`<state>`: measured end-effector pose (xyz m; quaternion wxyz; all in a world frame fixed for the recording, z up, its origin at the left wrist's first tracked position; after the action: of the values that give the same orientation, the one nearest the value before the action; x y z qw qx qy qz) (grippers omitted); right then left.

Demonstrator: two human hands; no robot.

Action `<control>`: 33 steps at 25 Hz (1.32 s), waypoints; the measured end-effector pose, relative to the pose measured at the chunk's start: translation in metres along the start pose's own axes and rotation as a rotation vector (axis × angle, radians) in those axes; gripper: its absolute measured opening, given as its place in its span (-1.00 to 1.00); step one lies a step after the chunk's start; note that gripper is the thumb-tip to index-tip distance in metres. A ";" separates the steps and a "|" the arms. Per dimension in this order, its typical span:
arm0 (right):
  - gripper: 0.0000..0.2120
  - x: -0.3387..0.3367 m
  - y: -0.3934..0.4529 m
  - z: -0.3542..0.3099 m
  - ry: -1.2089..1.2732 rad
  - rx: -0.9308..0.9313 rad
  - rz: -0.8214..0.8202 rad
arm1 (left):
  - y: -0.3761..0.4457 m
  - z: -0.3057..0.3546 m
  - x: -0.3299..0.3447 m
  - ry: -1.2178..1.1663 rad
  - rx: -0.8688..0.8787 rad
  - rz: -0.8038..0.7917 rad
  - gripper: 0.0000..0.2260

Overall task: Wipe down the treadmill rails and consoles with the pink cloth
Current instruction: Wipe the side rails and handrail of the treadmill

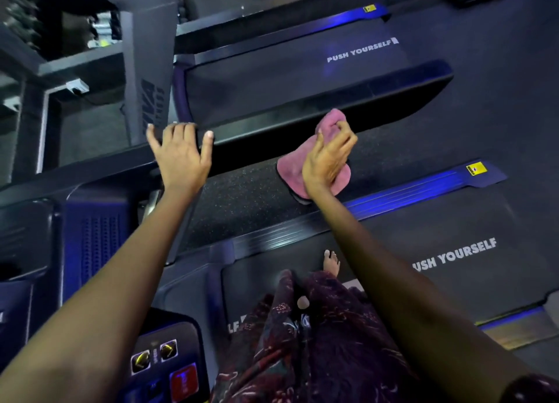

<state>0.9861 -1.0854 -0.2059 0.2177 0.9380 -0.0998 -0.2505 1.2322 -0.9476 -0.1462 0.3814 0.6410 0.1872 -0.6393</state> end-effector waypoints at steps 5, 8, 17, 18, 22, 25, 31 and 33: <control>-0.66 0.021 -0.030 -0.047 -0.136 -0.389 -0.090 | 0.000 0.001 -0.001 -0.008 0.015 0.007 -0.48; -0.71 0.016 -0.026 -0.023 -0.120 -0.359 -0.143 | 0.000 0.003 -0.002 -0.027 0.090 -0.033 -0.39; -0.66 0.033 -0.049 -0.068 -0.289 -0.612 -0.225 | 0.008 -0.016 -0.004 -0.362 0.208 -0.312 -0.62; -0.67 0.030 -0.047 -0.062 -0.277 -0.612 -0.237 | 0.004 -0.015 -0.004 -0.284 0.249 -0.248 -0.60; -0.69 0.019 -0.029 -0.073 -0.229 -0.406 -0.147 | -0.002 -0.013 0.001 -0.063 0.244 -0.087 -0.53; -0.55 0.040 -0.050 -0.105 -0.348 -0.639 -0.167 | 0.005 -0.030 -0.008 -0.232 0.033 -0.035 -0.66; -0.62 0.041 -0.066 -0.089 -0.339 -0.764 -0.273 | 0.004 -0.047 -0.025 -0.663 -0.097 -0.032 -0.67; -0.61 0.041 -0.058 -0.102 -0.346 -0.740 -0.219 | 0.006 -0.046 -0.024 -0.704 -0.108 -0.049 -0.67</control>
<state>1.0783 -1.0095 -0.1703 0.4920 0.7457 0.0620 -0.4449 1.2655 -0.9118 -0.1262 0.4402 0.3554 0.0932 -0.8193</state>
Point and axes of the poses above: each hand's wrist, its own y-axis towards the middle knuckle, its own x-axis out of the palm, z = x × y, the point moved 8 cm from there along y, towards the middle knuckle, and after that the axes turned 13 degrees about -x, right-handed, at the moved point
